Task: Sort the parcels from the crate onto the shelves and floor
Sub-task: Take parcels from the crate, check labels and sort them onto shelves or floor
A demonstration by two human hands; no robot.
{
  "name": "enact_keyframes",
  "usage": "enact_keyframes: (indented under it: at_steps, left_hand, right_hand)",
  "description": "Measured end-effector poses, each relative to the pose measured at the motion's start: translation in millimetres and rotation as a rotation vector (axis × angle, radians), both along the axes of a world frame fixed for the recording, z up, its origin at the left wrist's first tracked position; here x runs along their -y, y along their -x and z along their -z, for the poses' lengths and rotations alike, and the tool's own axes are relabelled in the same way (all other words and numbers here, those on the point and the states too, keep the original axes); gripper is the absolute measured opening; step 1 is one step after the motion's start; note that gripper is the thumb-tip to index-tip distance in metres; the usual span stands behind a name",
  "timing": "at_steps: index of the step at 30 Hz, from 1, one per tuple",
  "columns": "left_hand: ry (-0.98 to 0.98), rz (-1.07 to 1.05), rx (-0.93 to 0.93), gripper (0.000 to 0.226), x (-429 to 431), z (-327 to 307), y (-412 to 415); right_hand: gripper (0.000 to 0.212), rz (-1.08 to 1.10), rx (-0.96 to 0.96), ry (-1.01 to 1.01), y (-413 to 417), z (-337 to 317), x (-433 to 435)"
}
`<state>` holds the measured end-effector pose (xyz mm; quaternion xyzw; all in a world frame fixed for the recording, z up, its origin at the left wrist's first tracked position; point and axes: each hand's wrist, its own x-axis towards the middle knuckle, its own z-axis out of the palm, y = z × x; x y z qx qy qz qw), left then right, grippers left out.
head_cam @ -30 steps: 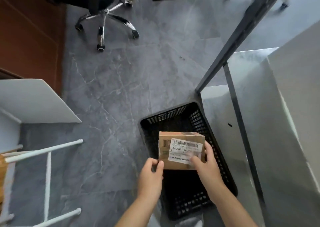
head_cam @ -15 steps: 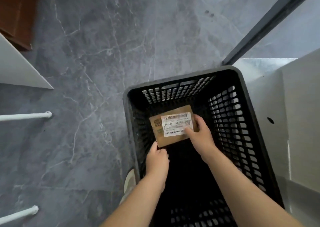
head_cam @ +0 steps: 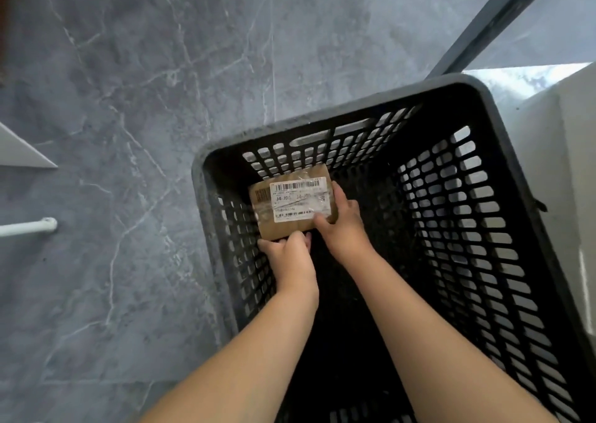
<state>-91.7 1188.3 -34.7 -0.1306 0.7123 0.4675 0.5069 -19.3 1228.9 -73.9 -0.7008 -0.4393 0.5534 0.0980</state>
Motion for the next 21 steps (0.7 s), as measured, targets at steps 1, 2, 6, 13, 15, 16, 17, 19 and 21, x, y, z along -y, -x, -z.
enact_keyframes:
  at_steps: [1,2,6,13,15,16,17,19,21]
  left_hand:
    - [-0.011,-0.053,0.039,0.059,1,-5,-2]
    - [-0.003,-0.099,0.069,0.057,1,-12,-3]
    - [0.09,-0.015,0.136,0.033,-3,-39,-6]
    - [-0.074,0.916,-0.157,0.053,-11,-153,5]
    - [-0.139,1.051,-0.234,0.052,-25,-197,15]
    - [-0.17,1.117,-0.274,0.052,-34,-223,22]
    - [-0.192,1.181,-0.324,0.051,-42,-251,29]
    - [-0.233,1.309,-0.449,0.052,-58,-318,47]
    - [-0.284,1.39,-0.579,0.055,-78,-393,68]
  right_hand:
    - [0.079,-0.049,0.002,0.048,-1,0,0]
    - [0.086,-0.088,0.002,0.103,-2,-2,1]
    - [0.097,-0.031,0.078,0.185,2,-27,6]
    - [0.079,0.106,0.15,0.086,-2,-154,21]
    - [0.072,0.126,0.174,0.02,-5,-204,12]
    - [0.069,0.154,0.195,-0.01,-6,-233,6]
    - [0.066,0.182,0.21,-0.032,-6,-264,-1]
    - [0.064,0.207,0.212,-0.071,-1,-337,-15]
    - [0.063,0.212,0.204,-0.142,4,-420,-32]
